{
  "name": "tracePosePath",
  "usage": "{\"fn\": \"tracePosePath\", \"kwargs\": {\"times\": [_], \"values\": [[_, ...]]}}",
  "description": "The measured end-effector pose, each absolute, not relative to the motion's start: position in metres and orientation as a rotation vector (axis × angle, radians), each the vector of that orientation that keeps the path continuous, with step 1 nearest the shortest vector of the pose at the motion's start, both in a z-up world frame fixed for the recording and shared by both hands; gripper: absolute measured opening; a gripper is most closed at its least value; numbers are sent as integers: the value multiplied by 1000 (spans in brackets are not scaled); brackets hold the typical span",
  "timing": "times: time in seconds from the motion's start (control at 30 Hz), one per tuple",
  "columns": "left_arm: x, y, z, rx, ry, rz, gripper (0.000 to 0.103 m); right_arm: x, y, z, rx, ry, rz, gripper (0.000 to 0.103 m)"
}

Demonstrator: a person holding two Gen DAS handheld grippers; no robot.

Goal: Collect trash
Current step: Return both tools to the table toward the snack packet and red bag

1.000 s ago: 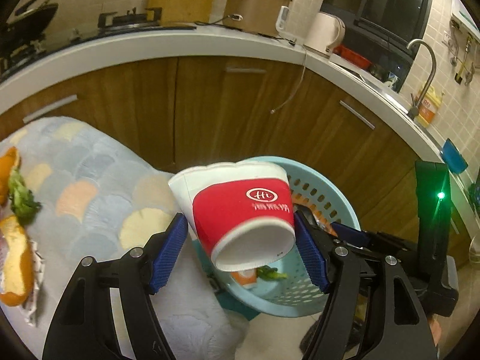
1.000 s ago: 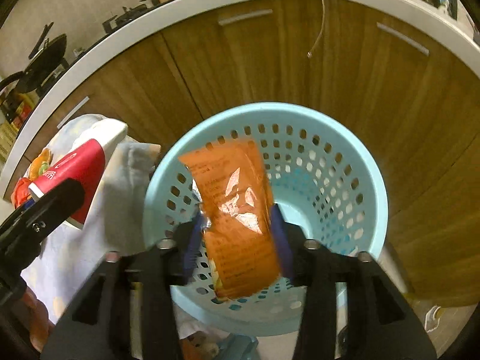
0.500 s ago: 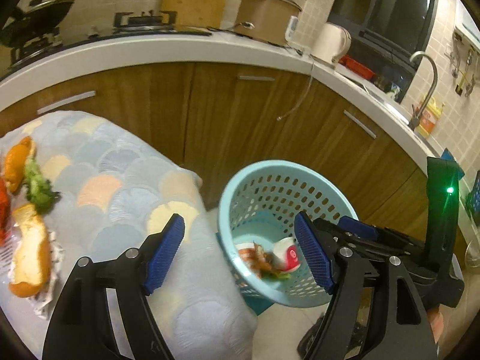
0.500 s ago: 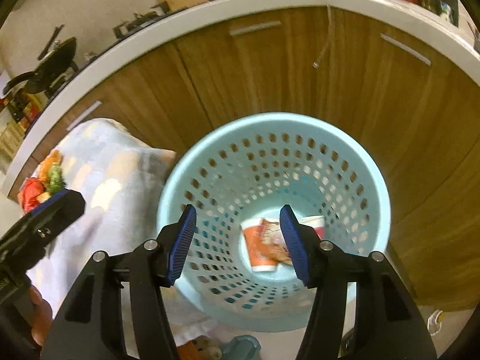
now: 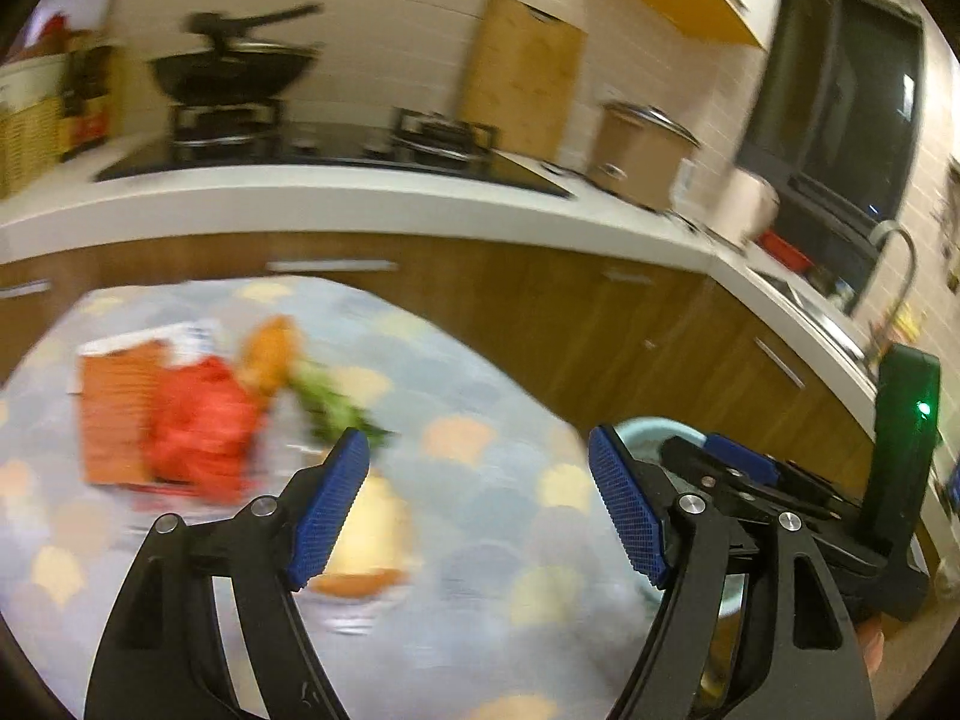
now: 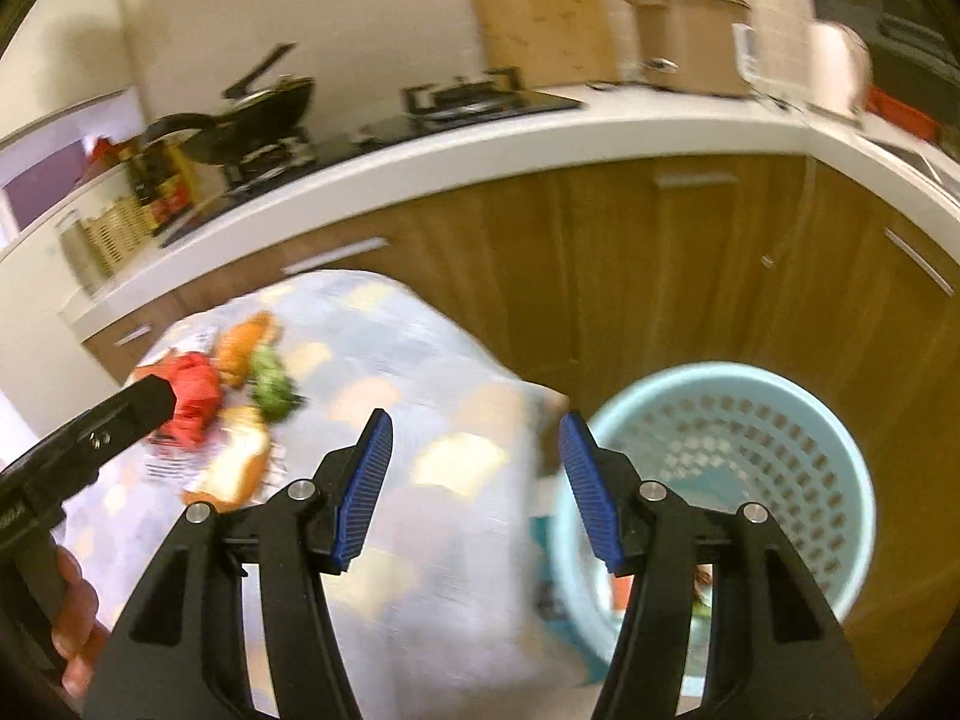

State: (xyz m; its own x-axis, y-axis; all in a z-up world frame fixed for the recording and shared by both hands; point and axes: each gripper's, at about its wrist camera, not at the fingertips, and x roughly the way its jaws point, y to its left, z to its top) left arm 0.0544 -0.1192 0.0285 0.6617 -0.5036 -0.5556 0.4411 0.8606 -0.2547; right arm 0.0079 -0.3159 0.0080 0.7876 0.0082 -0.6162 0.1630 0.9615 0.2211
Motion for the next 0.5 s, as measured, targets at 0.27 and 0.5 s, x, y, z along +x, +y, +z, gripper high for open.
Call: {"fn": "tracePosePath", "kwargs": {"times": [0.27,0.5], "values": [[84,-25,33,-166,641,-358,74,44,-248,14,219,623,23,54],[112,34,18,-201,661,-227,86,69,-205,-8,209,627,98,54]]}}
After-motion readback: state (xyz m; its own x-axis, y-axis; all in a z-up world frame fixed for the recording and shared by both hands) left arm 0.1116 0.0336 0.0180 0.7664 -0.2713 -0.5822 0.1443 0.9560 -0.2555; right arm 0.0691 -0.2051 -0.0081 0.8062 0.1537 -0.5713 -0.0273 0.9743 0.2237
